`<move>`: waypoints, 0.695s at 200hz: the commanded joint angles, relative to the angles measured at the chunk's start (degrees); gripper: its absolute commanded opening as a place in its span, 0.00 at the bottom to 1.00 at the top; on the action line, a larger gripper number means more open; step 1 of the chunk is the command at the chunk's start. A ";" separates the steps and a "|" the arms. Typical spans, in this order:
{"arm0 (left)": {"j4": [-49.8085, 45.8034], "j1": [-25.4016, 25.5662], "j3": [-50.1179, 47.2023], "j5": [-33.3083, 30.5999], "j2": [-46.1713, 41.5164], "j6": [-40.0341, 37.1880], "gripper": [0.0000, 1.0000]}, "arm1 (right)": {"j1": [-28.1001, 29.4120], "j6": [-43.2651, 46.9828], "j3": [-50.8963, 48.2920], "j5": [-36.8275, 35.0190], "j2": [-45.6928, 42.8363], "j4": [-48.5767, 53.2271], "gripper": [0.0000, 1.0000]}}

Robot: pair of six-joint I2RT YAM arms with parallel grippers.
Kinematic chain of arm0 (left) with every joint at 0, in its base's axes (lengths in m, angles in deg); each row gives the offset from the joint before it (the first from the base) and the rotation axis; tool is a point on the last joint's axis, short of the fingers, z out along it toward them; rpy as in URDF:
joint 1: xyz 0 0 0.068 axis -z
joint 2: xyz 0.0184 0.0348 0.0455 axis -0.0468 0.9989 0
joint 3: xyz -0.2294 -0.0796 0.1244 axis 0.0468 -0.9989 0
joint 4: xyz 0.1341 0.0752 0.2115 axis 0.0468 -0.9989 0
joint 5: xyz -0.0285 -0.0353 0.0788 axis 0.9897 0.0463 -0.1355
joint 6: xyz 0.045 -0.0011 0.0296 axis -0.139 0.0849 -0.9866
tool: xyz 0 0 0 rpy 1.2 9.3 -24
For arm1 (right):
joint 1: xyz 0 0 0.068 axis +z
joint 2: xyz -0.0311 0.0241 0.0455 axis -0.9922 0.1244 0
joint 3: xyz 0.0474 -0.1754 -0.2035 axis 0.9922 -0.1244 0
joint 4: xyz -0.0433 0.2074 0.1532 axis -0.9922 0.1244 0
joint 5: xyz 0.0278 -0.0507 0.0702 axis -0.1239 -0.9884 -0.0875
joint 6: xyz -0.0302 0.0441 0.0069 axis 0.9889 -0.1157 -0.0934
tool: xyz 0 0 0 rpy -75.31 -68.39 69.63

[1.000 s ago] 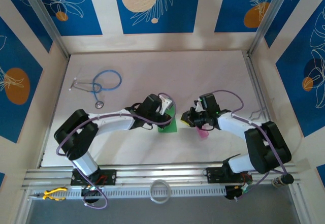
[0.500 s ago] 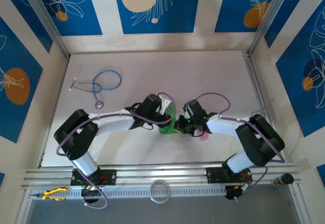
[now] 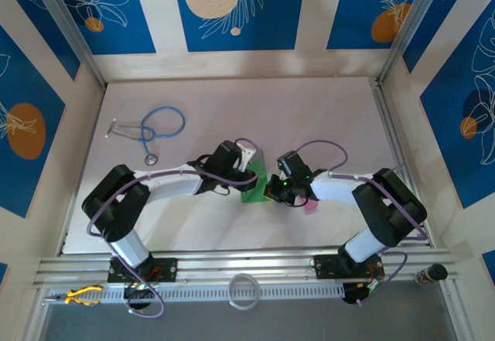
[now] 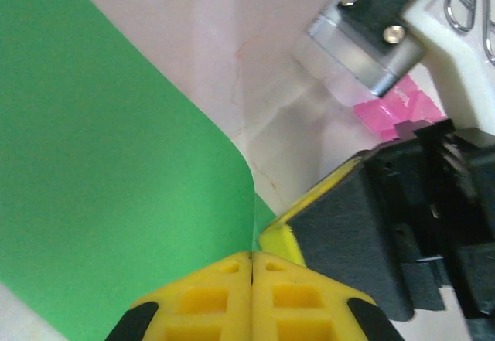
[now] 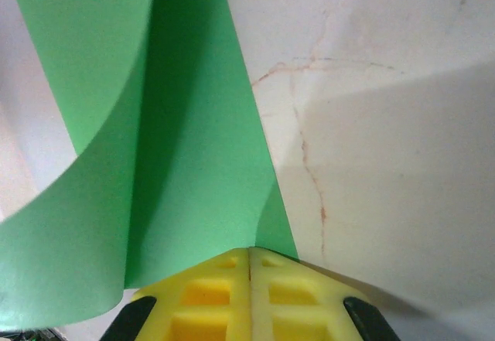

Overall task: Fold a paper plane with a square sheet of paper (pick it up from the middle)
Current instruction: Fold the triangle a second time at the center of the table.

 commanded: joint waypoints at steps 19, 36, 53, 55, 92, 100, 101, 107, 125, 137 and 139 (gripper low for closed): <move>0.19 -1.99 -0.76 0.57 2.10 -0.47 0.00 | 0.04 1.43 0.76 -2.93 2.54 6.33 0.00; -1.37 -2.15 -0.08 -1.01 2.60 -1.95 0.00 | 0.05 1.54 0.99 -2.75 2.68 6.45 0.00; -1.93 -2.33 0.28 -2.19 2.85 -2.78 0.00 | 0.04 1.60 1.19 -2.76 2.85 6.87 0.00; -1.93 -2.41 0.32 -2.24 2.83 -2.86 0.00 | 0.04 1.60 1.19 -2.76 2.93 6.91 0.00; -3.92 -2.53 1.96 -4.42 4.02 -5.14 0.00 | -0.04 1.77 1.67 -3.20 2.89 7.86 0.00; -4.40 -2.59 2.30 -4.75 4.18 -5.58 0.00 | -0.04 1.92 1.80 -3.18 2.90 7.97 0.00; -4.44 -2.55 2.28 -4.82 4.25 -5.66 0.00 | -0.04 1.94 1.76 -3.22 2.90 7.97 0.00; -4.62 -2.58 2.49 -5.01 4.32 -5.88 0.00 | -0.05 1.99 1.73 -3.19 2.90 8.12 0.00; -5.49 -2.61 2.98 -5.76 4.73 -6.60 0.00 | 0.00 2.00 1.72 -3.17 2.87 8.16 0.00; -5.79 -2.53 3.15 -6.45 4.67 -6.91 0.00 | -0.05 2.00 1.77 -3.08 2.89 8.18 0.00; -5.80 -2.59 3.21 -6.49 4.70 -6.90 0.00 | -0.05 1.98 1.79 -3.08 2.90 8.22 0.00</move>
